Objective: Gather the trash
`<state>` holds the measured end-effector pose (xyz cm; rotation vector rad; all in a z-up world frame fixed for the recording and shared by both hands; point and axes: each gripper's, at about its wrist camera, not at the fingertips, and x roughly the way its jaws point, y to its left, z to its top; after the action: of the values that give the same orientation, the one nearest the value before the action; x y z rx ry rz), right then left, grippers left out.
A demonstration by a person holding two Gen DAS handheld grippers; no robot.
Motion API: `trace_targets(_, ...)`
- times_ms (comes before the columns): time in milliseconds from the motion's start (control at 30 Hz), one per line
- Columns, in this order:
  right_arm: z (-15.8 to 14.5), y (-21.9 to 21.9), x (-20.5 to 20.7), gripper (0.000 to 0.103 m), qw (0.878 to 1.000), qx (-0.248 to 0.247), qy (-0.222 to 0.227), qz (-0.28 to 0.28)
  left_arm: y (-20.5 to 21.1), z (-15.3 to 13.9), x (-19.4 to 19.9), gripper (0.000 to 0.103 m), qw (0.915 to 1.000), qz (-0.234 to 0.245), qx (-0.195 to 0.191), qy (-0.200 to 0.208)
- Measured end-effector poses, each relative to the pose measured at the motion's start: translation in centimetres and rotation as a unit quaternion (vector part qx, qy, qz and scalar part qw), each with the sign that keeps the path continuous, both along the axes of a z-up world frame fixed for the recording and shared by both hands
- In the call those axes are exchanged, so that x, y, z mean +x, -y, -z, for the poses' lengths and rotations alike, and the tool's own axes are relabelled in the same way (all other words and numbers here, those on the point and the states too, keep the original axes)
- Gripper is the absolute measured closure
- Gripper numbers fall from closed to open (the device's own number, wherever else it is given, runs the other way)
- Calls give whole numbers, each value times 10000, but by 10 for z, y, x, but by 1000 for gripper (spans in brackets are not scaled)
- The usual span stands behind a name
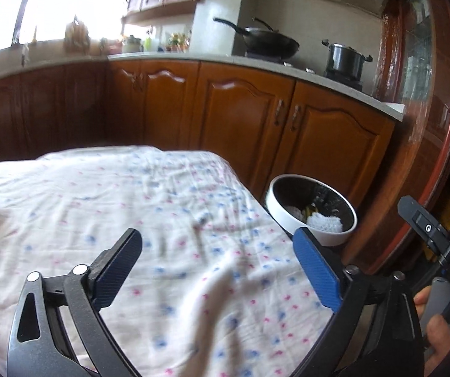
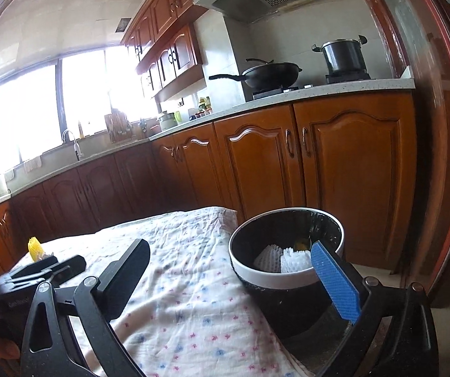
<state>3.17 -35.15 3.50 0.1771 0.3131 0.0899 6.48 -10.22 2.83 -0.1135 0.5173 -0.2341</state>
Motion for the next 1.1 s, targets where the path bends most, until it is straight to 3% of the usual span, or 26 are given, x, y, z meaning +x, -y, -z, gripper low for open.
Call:
trace_targets(567,7,-8,-10,0,9998,-167,62,-111,-13,1,-29,0,9968,-618,422,264)
trace_targets(1100,7,-10,-12,0,9997,-149,85,-166,-9,0,-39,0,9951,-671,580,448)
